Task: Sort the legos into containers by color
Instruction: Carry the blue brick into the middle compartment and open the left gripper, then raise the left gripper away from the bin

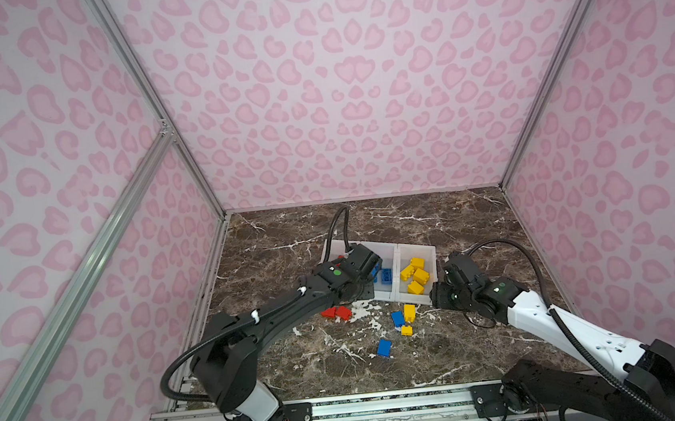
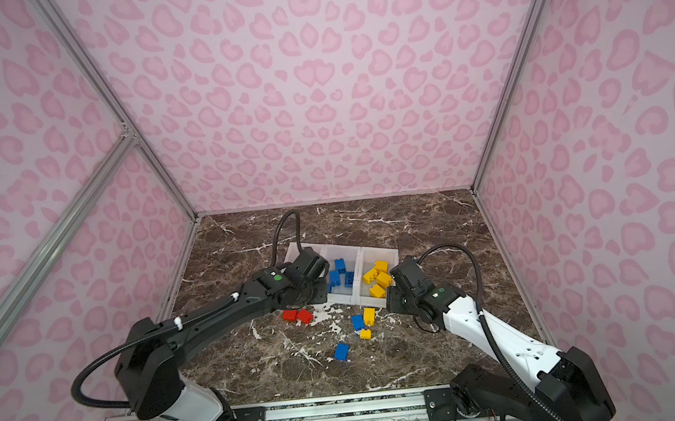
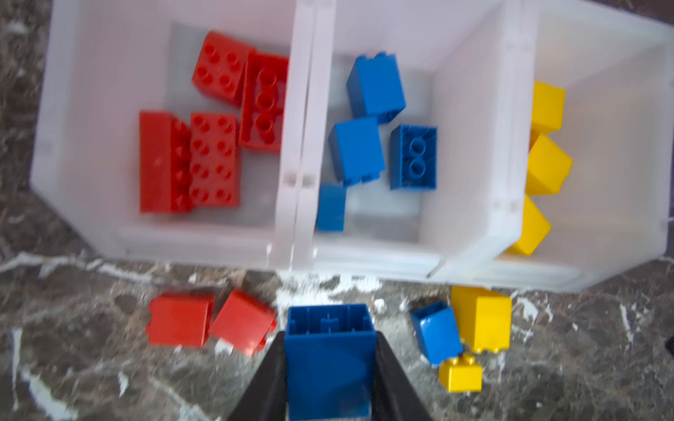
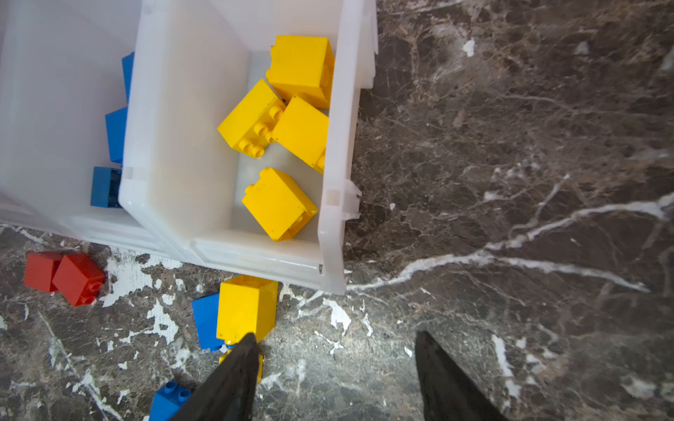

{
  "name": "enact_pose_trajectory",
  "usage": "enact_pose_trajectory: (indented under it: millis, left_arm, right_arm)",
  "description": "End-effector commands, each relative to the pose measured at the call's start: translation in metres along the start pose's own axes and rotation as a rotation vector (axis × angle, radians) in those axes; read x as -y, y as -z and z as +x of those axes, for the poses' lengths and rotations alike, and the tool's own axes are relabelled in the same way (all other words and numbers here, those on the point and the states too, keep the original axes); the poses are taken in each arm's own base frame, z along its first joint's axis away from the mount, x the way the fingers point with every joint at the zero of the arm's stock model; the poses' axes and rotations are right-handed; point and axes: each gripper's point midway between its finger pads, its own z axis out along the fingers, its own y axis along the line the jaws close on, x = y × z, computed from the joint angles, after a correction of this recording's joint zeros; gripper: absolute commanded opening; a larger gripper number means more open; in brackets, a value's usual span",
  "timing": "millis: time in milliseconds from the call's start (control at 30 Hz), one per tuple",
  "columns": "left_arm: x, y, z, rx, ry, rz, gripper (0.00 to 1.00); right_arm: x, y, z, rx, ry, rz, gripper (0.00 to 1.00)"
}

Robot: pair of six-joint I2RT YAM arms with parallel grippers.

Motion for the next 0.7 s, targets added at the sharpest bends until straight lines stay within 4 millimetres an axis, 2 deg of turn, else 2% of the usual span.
enact_pose_trajectory:
  millis: [0, 100, 267, 433, 467, 533, 667]
  left_arm:
    - [0.028, -0.015, -0.033, 0.024, -0.082, 0.063, 0.31]
    - [0.044, -0.031, -0.051, 0.021, -0.122, 0.073, 0.32]
    - [0.058, -0.055, -0.066, -0.003, -0.146, 0.096, 0.34]
    - [0.063, -0.067, -0.073, 0.002, -0.168, 0.097, 0.35]
    - [0.063, -0.068, -0.074, 0.0, -0.167, 0.098, 0.41]
    - [0.063, -0.07, -0.074, -0.003, -0.164, 0.103, 0.47]
    - [0.067, -0.069, -0.074, 0.0, -0.166, 0.131, 0.52]
  right_arm:
    - [0.006, 0.002, 0.003, 0.001, -0.011, 0.023, 0.69]
    - [0.011, 0.002, 0.006, -0.004, -0.01, 0.04, 0.69]
    - [0.014, -0.001, 0.015, -0.021, -0.027, 0.036, 0.69]
    - [0.017, 0.001, 0.018, -0.016, -0.04, 0.035, 0.69]
    - [0.017, 0.002, 0.018, -0.014, -0.041, 0.035, 0.69]
    - [0.018, 0.003, 0.017, -0.009, -0.042, 0.038, 0.69]
    - [0.019, 0.005, 0.016, -0.002, -0.046, 0.038, 0.69]
